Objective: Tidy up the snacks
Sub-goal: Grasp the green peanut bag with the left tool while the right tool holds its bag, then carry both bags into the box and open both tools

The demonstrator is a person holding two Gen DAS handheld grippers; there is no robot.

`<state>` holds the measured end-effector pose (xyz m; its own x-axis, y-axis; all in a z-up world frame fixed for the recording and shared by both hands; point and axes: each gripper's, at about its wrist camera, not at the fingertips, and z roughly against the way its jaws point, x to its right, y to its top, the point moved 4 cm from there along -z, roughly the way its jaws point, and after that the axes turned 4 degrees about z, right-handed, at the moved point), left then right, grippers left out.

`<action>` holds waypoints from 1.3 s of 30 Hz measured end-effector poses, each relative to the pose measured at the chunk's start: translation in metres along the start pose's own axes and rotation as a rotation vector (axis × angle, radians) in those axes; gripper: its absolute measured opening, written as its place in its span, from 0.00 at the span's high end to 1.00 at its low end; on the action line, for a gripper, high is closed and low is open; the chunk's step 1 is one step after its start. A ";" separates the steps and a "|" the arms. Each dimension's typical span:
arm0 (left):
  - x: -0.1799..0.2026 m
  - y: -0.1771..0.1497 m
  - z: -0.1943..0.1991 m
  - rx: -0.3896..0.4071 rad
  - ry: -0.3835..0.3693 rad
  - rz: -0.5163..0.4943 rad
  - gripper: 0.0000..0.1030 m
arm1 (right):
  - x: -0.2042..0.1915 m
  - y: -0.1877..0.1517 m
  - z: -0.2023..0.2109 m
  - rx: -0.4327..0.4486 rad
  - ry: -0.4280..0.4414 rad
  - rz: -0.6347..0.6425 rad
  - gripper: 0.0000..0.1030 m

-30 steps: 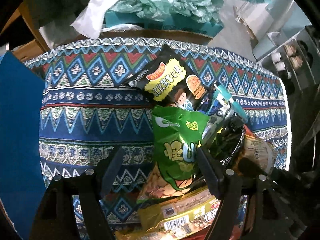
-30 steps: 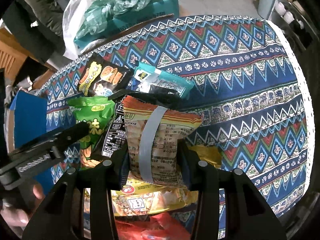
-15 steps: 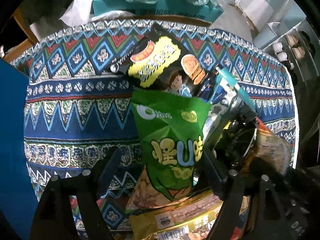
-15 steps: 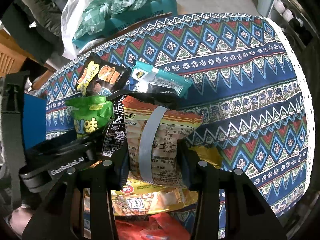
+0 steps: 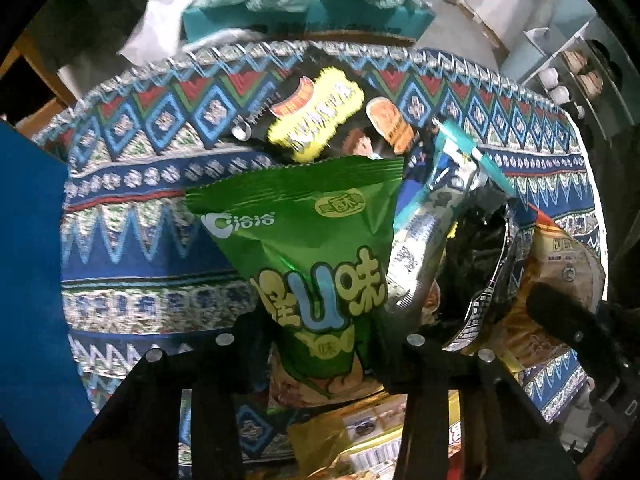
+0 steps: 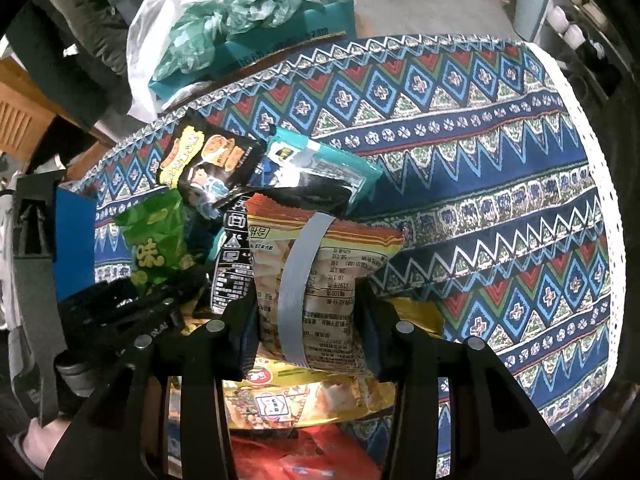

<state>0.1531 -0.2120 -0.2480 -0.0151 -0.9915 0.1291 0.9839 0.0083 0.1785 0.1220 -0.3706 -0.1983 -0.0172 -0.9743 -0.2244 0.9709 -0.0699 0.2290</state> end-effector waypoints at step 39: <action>-0.106 -0.023 0.144 0.222 0.032 0.073 0.61 | -0.137 0.002 0.055 0.112 0.064 0.230 0.61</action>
<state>0.1066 -0.0887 -0.1247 0.0637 -0.9909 0.1188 0.9189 0.1047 0.3804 0.1130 -0.2490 -0.1151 0.2195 -0.9520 -0.2134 0.9150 0.1249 0.3837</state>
